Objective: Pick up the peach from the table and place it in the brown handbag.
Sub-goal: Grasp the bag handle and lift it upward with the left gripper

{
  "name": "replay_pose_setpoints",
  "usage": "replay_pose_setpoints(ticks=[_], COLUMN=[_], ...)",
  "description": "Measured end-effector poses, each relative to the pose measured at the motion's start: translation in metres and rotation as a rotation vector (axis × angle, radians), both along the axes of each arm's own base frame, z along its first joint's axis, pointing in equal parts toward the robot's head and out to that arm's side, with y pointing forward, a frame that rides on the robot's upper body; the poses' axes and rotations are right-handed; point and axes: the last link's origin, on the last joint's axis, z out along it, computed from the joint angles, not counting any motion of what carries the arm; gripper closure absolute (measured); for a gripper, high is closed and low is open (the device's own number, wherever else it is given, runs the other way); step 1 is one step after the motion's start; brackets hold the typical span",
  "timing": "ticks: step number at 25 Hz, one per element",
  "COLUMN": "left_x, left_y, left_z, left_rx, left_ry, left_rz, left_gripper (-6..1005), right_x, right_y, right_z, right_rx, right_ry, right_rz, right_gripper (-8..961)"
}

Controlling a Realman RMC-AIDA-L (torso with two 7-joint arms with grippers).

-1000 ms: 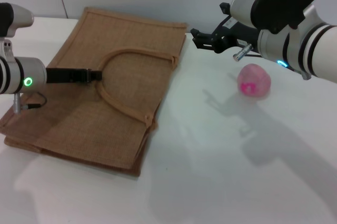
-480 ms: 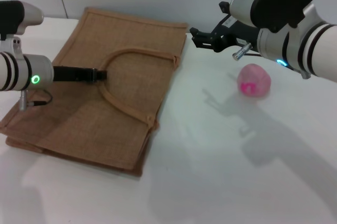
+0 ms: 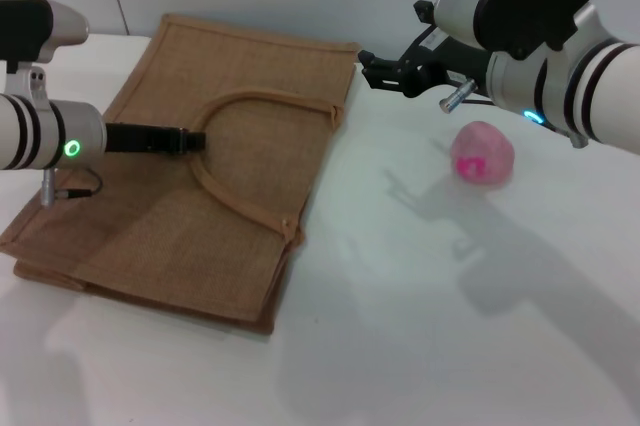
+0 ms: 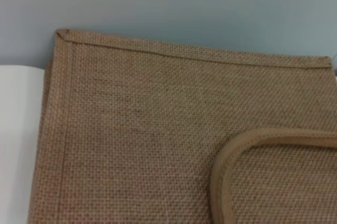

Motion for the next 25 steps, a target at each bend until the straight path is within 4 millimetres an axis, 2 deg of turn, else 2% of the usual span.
replay_pose_setpoints(ticks=[25], left_x=[0.008], left_y=[0.0053], left_z=[-0.0015], left_rx=[-0.01], left_ry=[0.029], left_rz=[-0.046], left_gripper=[781], right_x=[-0.0024], right_y=[0.0007], right_z=[-0.0001], right_rx=[-0.001], right_ry=[-0.005], right_rz=[0.007], right_gripper=[84])
